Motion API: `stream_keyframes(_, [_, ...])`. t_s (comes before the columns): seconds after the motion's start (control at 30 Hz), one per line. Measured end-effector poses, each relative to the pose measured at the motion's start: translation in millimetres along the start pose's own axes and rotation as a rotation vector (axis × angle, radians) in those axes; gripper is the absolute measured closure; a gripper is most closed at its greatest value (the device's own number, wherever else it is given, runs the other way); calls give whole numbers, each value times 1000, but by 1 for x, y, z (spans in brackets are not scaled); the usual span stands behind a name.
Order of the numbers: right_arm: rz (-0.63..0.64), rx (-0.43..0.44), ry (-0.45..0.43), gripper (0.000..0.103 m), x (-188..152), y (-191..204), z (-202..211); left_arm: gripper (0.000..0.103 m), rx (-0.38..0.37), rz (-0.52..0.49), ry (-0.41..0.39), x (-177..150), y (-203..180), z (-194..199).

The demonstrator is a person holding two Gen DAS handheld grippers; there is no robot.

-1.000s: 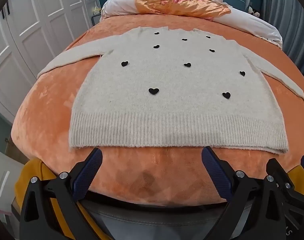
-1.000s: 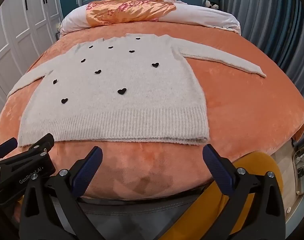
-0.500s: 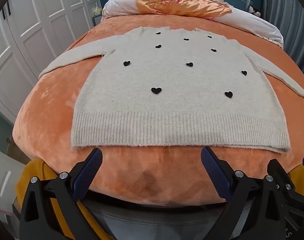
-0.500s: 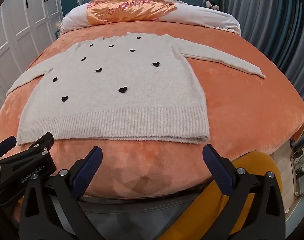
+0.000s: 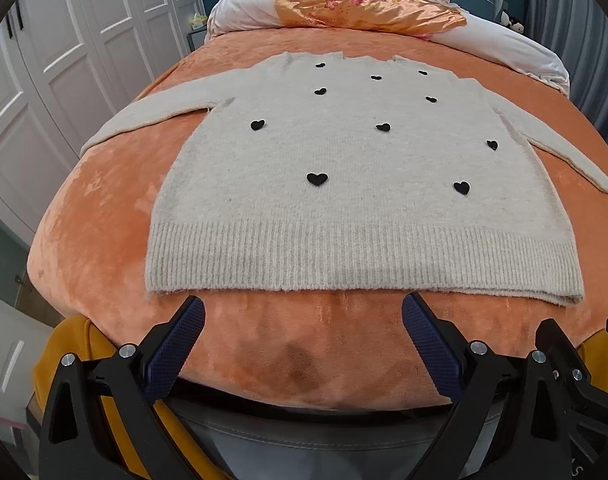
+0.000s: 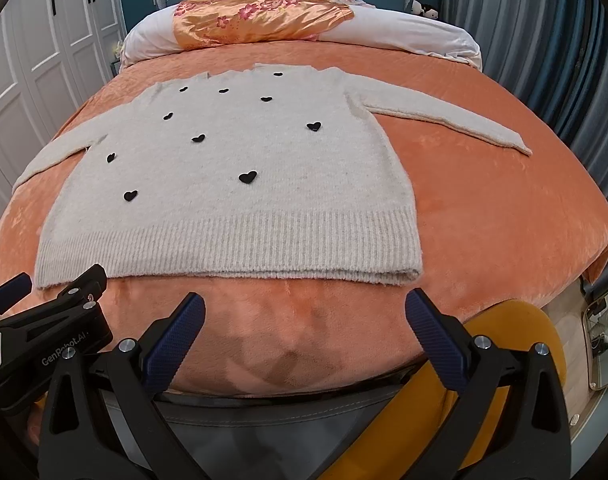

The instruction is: Fold small clothes

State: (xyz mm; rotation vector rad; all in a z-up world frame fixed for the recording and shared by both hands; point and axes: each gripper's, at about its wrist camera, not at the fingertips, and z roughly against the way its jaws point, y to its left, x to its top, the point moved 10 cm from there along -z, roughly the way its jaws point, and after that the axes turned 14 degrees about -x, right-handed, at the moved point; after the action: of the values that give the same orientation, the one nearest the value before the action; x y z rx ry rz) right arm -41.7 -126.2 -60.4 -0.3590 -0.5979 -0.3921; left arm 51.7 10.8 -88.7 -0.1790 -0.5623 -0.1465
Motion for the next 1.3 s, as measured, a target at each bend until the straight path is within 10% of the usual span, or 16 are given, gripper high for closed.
stream_keyframes(1.3, [6, -1, 22, 5, -3, 4, -7, 7, 5, 4, 4, -4, 5, -3])
